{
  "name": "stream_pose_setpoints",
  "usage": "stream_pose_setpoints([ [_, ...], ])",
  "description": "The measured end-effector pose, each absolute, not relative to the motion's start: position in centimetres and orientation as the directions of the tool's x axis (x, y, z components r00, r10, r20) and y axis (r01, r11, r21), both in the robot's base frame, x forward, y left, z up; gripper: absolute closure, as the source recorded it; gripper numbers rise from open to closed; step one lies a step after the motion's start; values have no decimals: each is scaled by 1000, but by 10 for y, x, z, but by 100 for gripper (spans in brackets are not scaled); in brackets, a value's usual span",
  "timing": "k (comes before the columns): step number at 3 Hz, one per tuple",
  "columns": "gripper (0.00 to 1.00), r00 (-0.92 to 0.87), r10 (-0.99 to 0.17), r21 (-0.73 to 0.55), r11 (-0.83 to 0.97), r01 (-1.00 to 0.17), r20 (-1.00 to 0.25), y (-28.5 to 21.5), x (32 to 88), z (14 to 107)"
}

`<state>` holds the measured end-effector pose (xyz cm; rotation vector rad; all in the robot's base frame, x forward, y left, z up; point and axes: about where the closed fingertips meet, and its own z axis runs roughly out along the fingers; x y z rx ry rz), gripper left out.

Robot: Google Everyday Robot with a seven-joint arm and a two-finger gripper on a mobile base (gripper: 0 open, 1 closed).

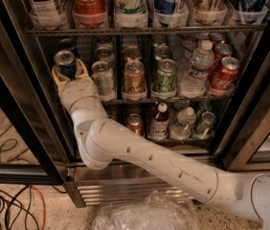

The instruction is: Pick redbull can from middle shelf of fridge

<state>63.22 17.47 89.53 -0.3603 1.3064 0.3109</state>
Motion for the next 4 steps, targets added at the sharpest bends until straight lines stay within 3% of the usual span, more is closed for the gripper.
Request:
stream_pose_setpoints([
  [2,100,232,11,-106,867,-487,-973,170,616,909],
  [4,100,197,40,-98,760,-642,-980,155,593,889],
])
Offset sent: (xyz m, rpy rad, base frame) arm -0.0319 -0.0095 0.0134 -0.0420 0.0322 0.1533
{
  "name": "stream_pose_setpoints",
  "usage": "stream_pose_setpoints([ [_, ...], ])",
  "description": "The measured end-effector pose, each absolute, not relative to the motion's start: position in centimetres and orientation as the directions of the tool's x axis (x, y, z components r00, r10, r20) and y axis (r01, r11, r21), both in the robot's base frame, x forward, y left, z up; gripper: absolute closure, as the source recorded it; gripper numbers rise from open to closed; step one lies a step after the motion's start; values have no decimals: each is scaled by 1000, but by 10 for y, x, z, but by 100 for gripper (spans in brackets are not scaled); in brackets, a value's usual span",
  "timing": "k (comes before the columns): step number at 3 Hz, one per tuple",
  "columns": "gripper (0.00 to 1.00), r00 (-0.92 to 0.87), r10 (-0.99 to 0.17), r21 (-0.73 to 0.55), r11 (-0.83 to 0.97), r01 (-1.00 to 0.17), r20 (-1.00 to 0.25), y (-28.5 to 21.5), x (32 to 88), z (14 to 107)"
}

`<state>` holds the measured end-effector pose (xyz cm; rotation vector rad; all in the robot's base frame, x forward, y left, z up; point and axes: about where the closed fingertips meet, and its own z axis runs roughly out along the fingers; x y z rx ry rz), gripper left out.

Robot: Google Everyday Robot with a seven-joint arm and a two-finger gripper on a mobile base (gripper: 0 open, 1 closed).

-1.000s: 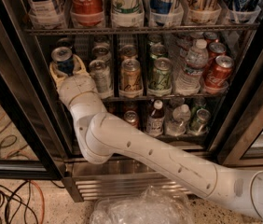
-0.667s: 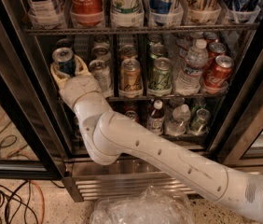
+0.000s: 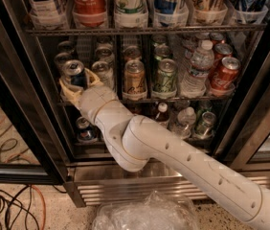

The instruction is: Pick redbull can from middle shelf of fridge

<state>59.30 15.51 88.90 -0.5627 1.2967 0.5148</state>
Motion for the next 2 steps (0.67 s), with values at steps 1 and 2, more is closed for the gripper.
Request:
stream_pose_setpoints([
  [1,100,179,46,-97,696,-711,-983,144,585,878],
  [2,100,169,51,-101,622,-777,-984,138,568,873],
])
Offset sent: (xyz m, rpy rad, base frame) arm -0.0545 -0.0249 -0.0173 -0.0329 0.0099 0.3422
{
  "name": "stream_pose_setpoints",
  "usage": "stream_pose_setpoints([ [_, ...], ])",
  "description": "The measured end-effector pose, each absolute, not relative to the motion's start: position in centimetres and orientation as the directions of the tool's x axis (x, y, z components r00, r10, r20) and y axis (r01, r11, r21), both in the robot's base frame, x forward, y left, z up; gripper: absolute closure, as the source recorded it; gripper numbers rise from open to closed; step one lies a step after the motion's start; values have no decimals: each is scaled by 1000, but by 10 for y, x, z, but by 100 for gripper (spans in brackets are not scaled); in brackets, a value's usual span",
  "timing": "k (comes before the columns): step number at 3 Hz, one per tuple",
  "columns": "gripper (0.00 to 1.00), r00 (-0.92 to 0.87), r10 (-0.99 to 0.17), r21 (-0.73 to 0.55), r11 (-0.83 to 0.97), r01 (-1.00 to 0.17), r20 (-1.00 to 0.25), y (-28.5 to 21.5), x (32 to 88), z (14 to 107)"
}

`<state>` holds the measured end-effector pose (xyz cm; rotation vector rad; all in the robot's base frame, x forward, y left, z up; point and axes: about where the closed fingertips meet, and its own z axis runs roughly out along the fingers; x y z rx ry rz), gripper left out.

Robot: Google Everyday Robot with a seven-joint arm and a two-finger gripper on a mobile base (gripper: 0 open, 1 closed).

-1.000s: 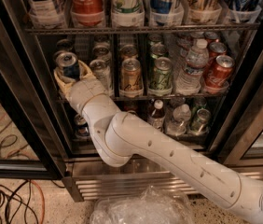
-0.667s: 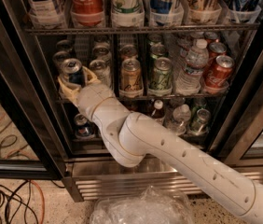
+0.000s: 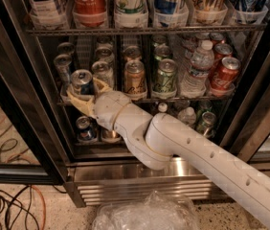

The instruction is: Pick redbull can from middle shelf of fridge

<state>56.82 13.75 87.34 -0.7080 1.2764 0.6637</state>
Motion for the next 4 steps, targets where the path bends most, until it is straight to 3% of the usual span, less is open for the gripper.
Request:
stream_pose_setpoints([
  [4,100,126,-15,-120,445,-887,-992,96,490,881],
])
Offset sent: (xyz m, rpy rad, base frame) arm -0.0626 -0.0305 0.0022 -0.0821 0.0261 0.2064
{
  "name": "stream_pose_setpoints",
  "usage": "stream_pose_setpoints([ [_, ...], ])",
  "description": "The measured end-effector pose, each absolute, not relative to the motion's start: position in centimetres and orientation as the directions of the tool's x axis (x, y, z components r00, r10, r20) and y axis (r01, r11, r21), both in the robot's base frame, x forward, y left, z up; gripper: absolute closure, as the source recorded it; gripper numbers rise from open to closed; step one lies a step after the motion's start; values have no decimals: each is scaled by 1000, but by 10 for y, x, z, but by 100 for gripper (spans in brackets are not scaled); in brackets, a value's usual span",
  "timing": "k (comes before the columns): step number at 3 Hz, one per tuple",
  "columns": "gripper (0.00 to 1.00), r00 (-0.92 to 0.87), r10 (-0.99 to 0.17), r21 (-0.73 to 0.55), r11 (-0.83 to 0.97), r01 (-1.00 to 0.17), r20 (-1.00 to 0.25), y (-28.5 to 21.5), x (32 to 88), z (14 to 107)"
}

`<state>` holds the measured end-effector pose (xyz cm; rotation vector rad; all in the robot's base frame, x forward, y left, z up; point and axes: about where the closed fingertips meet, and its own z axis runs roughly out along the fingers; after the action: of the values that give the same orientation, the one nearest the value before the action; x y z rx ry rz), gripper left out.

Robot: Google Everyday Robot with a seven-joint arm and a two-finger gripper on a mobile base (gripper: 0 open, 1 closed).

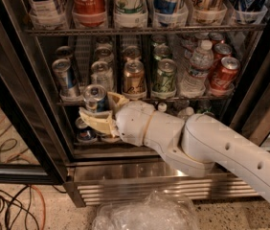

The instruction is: Pick redbull can from middle shelf of fridge

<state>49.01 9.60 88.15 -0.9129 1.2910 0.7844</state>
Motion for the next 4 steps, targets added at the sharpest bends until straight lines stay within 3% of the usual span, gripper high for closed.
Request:
stream_pose_setpoints([
  [4,100,71,-32,-75,601,-795,-997,41,444,865],
])
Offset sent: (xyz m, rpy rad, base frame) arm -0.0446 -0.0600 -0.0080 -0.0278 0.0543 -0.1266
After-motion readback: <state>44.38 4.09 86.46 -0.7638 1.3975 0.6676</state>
